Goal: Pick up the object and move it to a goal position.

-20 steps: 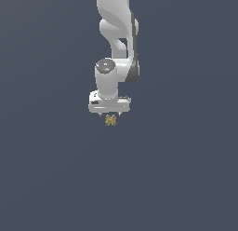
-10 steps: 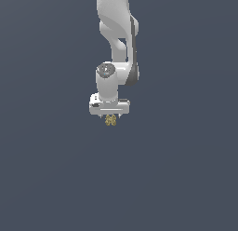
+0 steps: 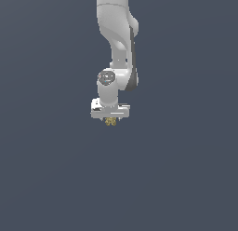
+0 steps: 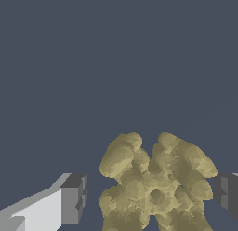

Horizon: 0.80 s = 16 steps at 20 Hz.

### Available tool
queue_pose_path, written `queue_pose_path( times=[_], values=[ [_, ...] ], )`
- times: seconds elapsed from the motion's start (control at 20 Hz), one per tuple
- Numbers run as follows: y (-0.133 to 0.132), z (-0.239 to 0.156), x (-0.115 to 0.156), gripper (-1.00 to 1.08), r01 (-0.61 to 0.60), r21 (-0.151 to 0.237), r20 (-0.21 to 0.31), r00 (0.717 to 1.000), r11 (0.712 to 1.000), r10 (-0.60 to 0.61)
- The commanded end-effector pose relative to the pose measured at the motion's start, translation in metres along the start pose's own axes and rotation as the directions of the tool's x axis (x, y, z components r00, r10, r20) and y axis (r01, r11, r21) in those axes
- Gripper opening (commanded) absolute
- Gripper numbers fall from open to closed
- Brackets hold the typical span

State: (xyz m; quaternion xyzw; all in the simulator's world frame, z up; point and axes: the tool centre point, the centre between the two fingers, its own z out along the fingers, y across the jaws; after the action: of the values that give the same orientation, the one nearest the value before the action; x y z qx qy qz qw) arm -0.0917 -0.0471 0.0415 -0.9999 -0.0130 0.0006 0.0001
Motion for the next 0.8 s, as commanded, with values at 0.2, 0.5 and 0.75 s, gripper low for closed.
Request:
queue_pose_path(
  times=[0.2, 0.5, 0.75],
  values=[
    [0.0, 0.0012, 0.0005, -1.0, 0.0, 0.0, -0.001, 1.0, 1.0, 0.0],
    [0.0002, 0.0005, 0.0007, -1.0, 0.0, 0.0, -0.002, 1.0, 1.0, 0.0],
    [-0.0049, -0.0064, 0.0019, -1.0, 0.0, 0.0, -0.002, 1.0, 1.0, 0.0]
  ],
)
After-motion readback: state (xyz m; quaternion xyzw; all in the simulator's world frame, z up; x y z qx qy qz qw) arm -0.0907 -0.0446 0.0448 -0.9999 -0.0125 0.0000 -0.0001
